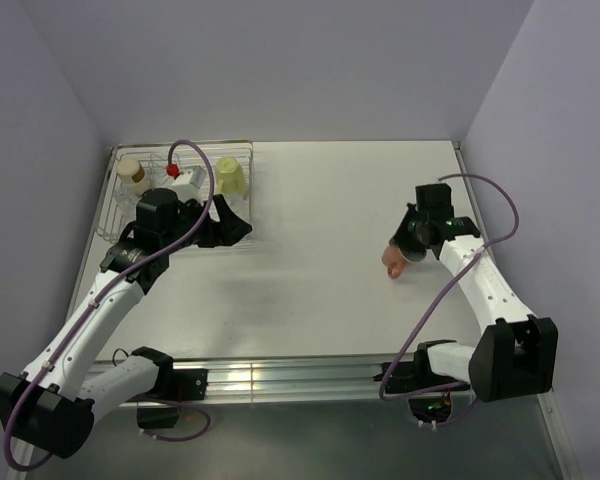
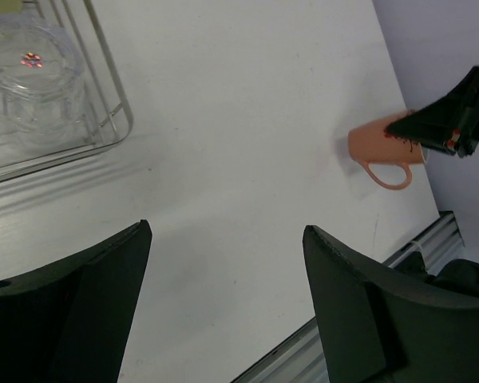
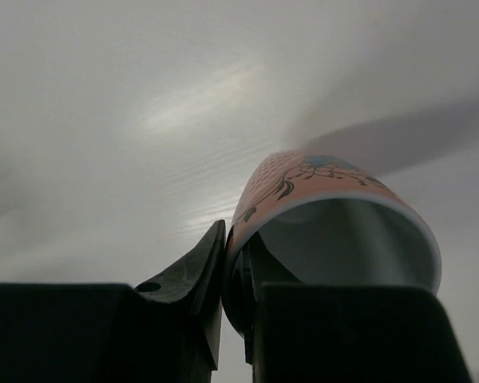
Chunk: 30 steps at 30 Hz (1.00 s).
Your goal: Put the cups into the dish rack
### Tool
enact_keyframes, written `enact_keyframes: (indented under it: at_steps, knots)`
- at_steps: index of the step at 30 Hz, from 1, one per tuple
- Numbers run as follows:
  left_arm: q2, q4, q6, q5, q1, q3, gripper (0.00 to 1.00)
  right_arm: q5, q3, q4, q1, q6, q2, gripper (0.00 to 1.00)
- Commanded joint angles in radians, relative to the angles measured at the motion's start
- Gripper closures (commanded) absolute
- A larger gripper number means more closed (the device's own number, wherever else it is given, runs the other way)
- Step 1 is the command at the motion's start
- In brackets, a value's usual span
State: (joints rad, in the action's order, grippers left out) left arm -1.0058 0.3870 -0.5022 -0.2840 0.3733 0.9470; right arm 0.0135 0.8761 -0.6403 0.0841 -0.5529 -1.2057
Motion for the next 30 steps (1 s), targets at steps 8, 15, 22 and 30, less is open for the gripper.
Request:
enact_keyframes:
  at_steps: [8,15,22,30]
  knots:
    - [0.009,-0.35,-0.154,-0.274,-0.083,-0.033,0.13,-0.513,0.46,0.25,0.226,-0.128,-0.109,1.0]
    - [-0.047,-0.456,-0.272,-0.351,-0.146,0.009,0.1,-0.852,0.531,0.706,0.299,-0.381,-0.227,1.0]
    - [-0.105,-0.425,-0.276,-0.365,-0.154,0.128,0.1,-0.943,0.492,1.132,0.333,-0.677,-0.299,1.0]
    - [-0.146,-0.474,-0.311,-0.399,-0.154,0.138,0.09,-0.965,0.445,1.404,0.347,-0.886,-0.359,1.0]
